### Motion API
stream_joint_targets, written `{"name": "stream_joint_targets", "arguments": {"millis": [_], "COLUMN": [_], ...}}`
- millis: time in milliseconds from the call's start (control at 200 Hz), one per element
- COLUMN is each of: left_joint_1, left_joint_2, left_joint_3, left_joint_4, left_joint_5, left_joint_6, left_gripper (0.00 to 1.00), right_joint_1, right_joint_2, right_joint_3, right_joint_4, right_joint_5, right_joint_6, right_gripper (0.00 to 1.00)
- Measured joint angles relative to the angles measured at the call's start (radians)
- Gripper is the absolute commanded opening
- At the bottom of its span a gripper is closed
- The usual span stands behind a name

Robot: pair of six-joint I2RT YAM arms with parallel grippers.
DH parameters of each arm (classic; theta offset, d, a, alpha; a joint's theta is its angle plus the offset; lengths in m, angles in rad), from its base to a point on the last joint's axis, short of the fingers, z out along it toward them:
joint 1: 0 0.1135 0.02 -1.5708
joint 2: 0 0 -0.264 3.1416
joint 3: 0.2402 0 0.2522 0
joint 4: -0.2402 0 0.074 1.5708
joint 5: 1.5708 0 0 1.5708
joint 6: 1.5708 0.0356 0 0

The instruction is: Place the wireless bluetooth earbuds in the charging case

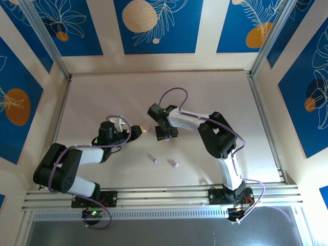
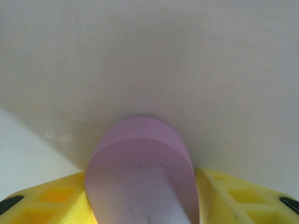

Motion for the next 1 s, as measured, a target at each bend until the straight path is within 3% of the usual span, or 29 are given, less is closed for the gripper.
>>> {"name": "stream_joint_targets", "arguments": {"millis": [720, 1000], "left_joint_1": [-0.008, -0.016], "left_joint_2": [0.031, 0.022], "left_joint_3": [0.0, 0.0], "left_joint_4": [0.079, 0.077], "left_joint_5": [0.03, 0.03], "left_joint_6": [-0.016, -0.015], "left_gripper": [1.0, 1.0], "right_joint_1": [-0.036, -0.041], "right_joint_2": [-0.119, -0.119], "right_joint_3": [-0.1, -0.1], "right_joint_4": [0.078, 0.078], "right_joint_5": [-0.023, -0.024], "right_joint_6": [-0.045, -0.044], "right_gripper": [0.61, 0.65]}}
